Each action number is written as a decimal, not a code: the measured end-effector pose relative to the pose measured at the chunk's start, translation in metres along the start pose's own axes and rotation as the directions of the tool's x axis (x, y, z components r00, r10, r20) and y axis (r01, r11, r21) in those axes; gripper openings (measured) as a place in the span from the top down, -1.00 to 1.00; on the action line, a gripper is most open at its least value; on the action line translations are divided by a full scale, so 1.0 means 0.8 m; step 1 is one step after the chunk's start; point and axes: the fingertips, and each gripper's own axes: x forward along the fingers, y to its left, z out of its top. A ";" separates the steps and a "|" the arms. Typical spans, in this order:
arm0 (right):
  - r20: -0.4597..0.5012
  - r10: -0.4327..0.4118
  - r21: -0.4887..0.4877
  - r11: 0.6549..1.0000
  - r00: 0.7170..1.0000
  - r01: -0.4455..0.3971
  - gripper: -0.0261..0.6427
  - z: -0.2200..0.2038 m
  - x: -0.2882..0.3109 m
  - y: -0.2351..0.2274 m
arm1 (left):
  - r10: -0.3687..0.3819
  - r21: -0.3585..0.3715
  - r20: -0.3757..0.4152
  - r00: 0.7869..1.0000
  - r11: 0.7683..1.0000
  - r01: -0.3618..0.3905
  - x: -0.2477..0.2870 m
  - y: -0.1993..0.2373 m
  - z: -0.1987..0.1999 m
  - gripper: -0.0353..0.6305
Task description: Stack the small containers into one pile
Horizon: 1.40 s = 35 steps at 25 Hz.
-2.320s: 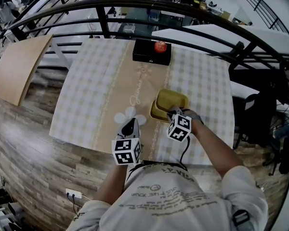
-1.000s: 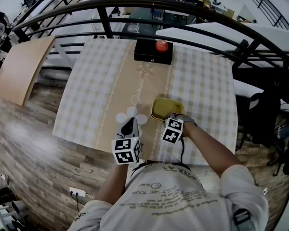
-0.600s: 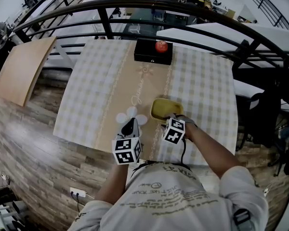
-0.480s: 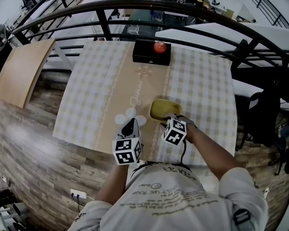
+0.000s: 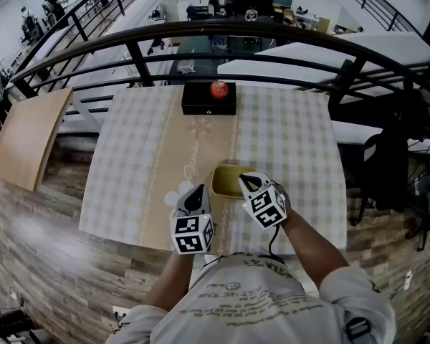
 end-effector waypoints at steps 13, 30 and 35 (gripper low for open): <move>0.311 -0.468 0.362 0.863 0.827 0.353 0.92 0.091 -0.139 -0.136 | -0.159 0.134 0.121 0.980 0.981 0.142 0.039 -0.095 0.103 0.88; 0.360 -0.491 0.404 0.849 0.793 0.342 0.92 0.103 -0.171 -0.158 | -0.183 0.201 0.199 0.963 0.969 0.143 0.039 -0.134 0.167 0.88; 0.350 -0.465 0.396 0.860 0.814 0.321 0.92 0.109 -0.165 -0.148 | -0.153 0.190 0.201 0.968 0.975 0.115 0.033 -0.124 0.170 0.88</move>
